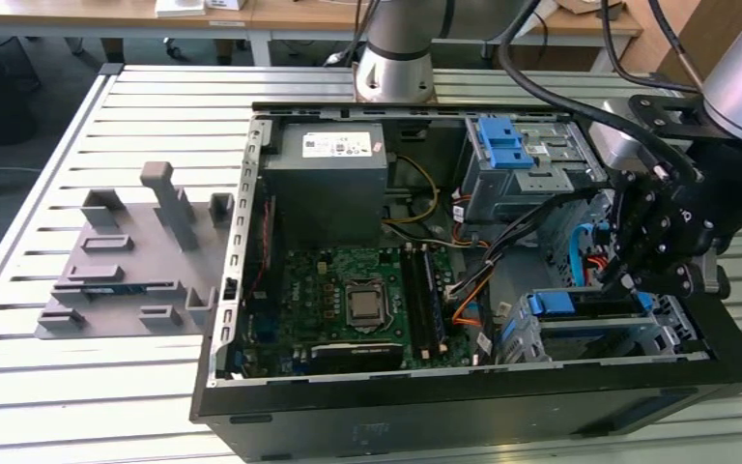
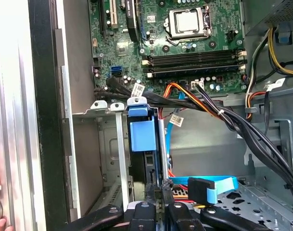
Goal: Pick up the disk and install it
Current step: 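Insert the first disk wire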
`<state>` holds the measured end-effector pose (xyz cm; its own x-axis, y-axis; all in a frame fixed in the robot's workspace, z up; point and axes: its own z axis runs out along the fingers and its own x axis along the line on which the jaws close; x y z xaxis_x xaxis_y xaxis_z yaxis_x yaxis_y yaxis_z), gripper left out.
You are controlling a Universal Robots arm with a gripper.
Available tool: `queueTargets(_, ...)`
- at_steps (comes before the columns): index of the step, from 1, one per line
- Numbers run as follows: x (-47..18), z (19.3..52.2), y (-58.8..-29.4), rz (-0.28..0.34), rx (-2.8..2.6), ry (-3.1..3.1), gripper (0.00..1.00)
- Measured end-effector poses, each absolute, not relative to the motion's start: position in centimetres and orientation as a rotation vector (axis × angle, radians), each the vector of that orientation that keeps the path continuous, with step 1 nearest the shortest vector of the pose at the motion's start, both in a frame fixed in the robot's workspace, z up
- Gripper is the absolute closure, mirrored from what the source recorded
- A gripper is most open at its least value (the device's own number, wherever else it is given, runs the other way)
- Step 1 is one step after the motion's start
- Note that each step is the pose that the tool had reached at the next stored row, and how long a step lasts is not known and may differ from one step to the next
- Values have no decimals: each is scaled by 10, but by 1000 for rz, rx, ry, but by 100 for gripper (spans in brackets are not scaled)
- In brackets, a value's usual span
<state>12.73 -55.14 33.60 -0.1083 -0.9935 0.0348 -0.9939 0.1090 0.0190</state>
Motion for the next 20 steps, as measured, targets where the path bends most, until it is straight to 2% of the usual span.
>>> queueTargets(20, 129, 333, -554, -13, 2099, -2301, 83)
